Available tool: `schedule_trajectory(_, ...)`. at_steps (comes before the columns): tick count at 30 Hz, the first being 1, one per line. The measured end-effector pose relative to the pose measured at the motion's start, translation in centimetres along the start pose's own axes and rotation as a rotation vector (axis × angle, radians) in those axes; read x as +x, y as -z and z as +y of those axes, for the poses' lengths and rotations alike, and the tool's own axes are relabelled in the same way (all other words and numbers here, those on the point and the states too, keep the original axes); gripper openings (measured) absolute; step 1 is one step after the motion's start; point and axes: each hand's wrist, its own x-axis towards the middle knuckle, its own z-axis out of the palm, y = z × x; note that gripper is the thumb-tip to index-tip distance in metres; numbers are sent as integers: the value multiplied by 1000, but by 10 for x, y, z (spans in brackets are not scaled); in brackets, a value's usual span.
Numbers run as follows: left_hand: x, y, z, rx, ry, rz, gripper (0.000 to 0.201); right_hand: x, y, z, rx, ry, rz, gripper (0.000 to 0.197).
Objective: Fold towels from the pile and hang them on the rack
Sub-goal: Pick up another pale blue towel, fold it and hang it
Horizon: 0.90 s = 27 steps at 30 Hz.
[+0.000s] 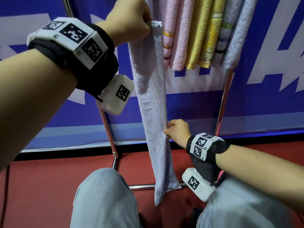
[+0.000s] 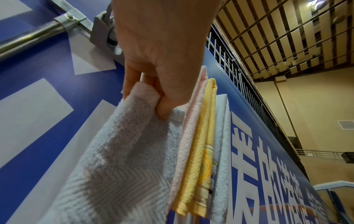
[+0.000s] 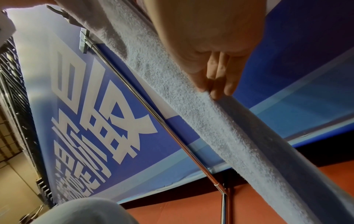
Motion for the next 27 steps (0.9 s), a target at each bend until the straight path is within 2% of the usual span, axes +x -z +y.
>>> schedule_trajectory(6, -2, 2, 2, -5, 6, -6, 30, 1, 2, 3, 24, -22, 15, 29)
schedule_trajectory(11, -1, 1, 3, 10, 6, -2, 28, 1, 6, 1, 37, -33, 46, 18)
schedule_trajectory(13, -1, 1, 4, 11, -1, -4, 27, 4, 5, 2, 57, -55, 9, 23)
schedule_trajectory(15, -1, 1, 6, 8, -6, -9, 27, 5, 4, 2, 64, -71, -12, 19)
schedule_trajectory(20, -1, 2, 7, 12, -6, -10, 28, 5, 2, 4, 108, -116, 25, 28)
schedule_trajectory(27, -2, 1, 6, -10, 13, -1, 28, 2, 0, 5, 111, -77, 16, 19)
